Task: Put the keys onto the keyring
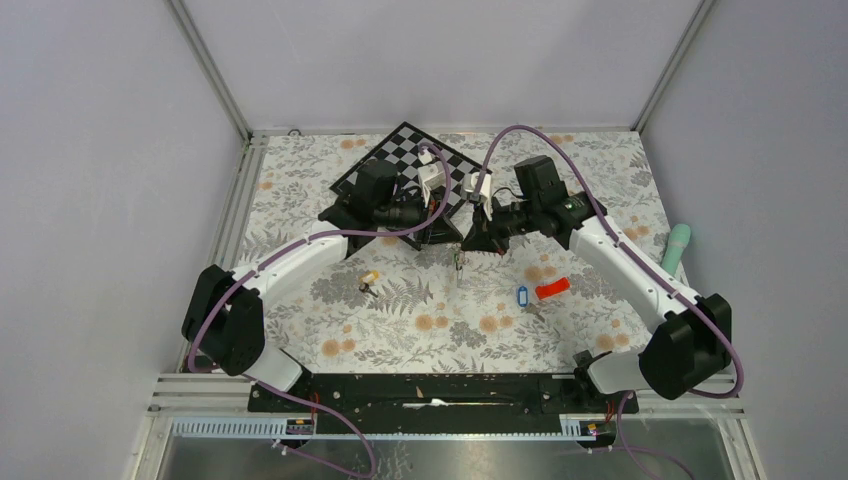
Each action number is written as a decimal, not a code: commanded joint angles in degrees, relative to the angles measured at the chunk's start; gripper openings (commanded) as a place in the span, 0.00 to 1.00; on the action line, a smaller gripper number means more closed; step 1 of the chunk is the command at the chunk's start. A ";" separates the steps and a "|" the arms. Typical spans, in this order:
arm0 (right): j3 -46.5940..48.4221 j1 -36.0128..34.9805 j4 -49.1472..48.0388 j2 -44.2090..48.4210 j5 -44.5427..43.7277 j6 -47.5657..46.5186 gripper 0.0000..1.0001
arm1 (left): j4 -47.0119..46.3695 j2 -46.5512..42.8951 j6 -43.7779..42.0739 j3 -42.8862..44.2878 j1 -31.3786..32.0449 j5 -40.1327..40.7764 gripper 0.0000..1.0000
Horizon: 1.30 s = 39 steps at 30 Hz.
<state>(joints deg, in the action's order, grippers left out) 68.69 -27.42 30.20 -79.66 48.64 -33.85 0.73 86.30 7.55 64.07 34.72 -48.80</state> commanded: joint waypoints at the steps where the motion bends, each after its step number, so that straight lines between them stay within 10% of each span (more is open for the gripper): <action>1: 0.08 -0.35 -0.01 2.81 0.86 -3.43 0.00 | -3.19 -1.74 -0.42 0.65 -0.08 0.29 0.00; 10: 1.94 -0.35 2.73 3.41 -0.89 -5.52 0.00 | -2.67 -1.98 -1.49 0.75 -1.56 0.35 0.17; 19: 4.51 -0.35 7.17 3.02 -4.78 -6.21 0.00 | 13.20 -2.15 -20.88 7.25 -2.65 -2.60 0.66; 24: 4.93 -0.35 6.39 3.26 -4.09 -4.04 0.00 | 22.31 -2.24 -35.53 9.83 -2.67 -10.24 0.67; 39: 3.40 -0.35 3.35 3.58 -1.79 -0.29 0.00 | 12.25 -0.24 -32.47 8.08 -0.15 -10.91 0.35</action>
<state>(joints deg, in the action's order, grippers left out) 71.07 -27.44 36.27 -78.00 44.69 -35.64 17.12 85.76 -24.27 71.85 33.91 -57.04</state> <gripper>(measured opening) 0.015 0.362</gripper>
